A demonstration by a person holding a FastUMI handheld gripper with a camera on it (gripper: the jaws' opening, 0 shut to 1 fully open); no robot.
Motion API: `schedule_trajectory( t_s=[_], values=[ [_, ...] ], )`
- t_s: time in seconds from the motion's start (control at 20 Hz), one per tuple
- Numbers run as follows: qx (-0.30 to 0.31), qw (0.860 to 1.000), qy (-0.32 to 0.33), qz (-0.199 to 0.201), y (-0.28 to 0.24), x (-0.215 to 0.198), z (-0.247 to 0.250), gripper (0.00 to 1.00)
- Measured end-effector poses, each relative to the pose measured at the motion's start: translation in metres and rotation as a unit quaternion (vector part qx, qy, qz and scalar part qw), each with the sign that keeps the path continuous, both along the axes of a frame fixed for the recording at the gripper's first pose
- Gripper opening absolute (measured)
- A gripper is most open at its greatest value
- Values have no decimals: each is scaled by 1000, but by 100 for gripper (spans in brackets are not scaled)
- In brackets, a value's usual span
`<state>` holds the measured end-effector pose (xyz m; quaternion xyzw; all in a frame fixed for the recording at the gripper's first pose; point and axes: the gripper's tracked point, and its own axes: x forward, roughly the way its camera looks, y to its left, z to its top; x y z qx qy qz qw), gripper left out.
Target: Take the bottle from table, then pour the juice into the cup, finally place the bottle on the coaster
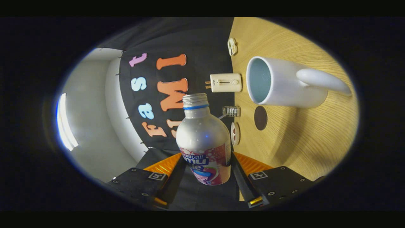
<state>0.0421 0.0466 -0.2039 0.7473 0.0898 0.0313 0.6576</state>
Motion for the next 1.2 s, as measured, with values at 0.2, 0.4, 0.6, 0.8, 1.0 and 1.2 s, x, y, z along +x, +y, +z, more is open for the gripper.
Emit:
schedule_trajectory(
  t_s=[0.2, 0.4, 0.6, 0.8, 1.0, 1.2],
  values=[
    [29, 1000, 0, -1, -3, -4, 0, 80],
    [58, 998, -6, -8, -7, -2, 5, 80],
    [87, 996, -8, -11, -8, 5, 12, 80],
    [101, 995, -11, -7, -7, 4, 13, 80],
    [100, 995, -16, -15, -21, -2, 13, 78],
    [123, 992, -14, -17, -21, 6, 11, 77]
  ],
)
